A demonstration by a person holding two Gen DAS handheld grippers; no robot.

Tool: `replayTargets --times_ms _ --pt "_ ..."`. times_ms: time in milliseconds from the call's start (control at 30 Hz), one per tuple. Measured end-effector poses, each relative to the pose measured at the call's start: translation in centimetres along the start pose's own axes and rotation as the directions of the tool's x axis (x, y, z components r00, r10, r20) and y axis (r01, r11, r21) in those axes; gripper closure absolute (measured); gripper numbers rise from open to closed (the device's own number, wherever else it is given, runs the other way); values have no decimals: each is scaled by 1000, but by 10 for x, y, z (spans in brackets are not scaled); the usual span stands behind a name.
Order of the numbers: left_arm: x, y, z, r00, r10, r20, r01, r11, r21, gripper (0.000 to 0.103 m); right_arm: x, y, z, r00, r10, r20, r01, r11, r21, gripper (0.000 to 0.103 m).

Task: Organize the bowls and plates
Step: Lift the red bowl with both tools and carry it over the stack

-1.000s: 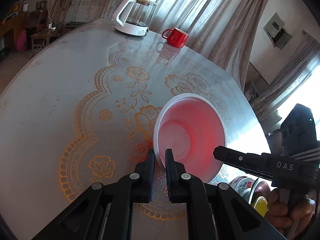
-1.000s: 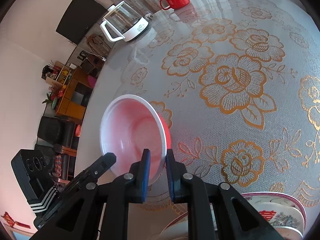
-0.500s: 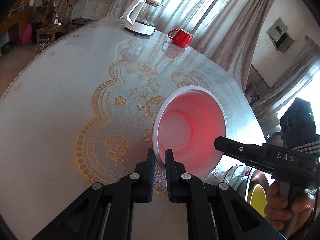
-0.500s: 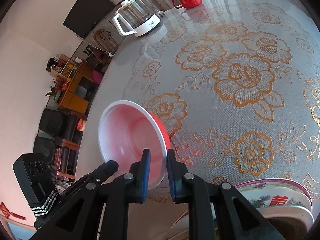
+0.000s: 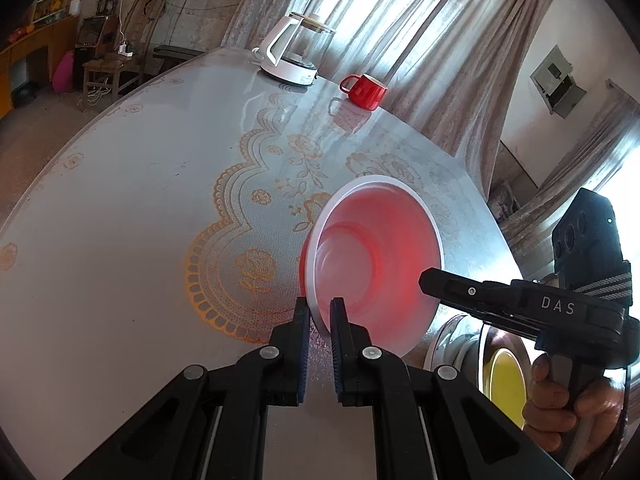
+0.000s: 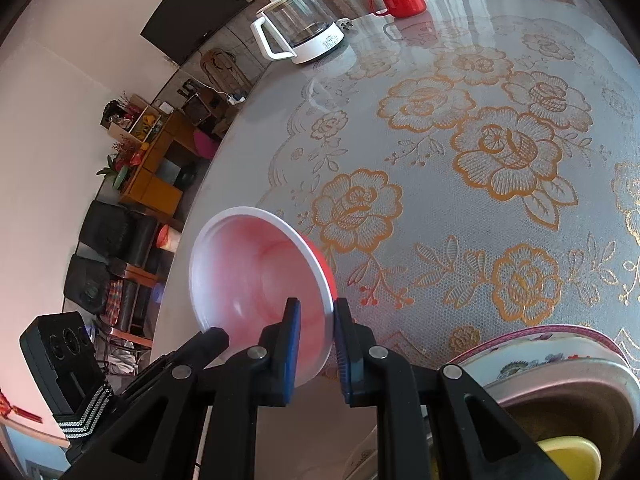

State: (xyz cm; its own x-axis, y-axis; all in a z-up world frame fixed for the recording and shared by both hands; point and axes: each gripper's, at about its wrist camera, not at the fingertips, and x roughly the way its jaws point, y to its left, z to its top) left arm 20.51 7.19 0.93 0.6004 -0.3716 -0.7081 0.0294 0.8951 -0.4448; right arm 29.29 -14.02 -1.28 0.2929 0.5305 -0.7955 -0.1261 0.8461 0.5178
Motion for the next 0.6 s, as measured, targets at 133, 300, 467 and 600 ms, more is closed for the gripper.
replayTargets --times_ms 133,300,467,600 --pt "-5 2 -4 1000 -12 4 12 1000 -12 93 -4 9 -7 1000 -7 4 7 999 -34 86" --pt "-14 2 -12 1000 -22 13 22 1000 -12 93 -9 13 -15 1000 10 14 -9 999 -43 86" --pt "-23 0 -18 999 -3 34 3 1000 4 93 -19 22 -25 999 12 34 -9 996 -88 87" --pt "-33 -6 -24 998 9 62 -11 999 31 93 -32 32 -35 998 17 57 -9 991 -132 89"
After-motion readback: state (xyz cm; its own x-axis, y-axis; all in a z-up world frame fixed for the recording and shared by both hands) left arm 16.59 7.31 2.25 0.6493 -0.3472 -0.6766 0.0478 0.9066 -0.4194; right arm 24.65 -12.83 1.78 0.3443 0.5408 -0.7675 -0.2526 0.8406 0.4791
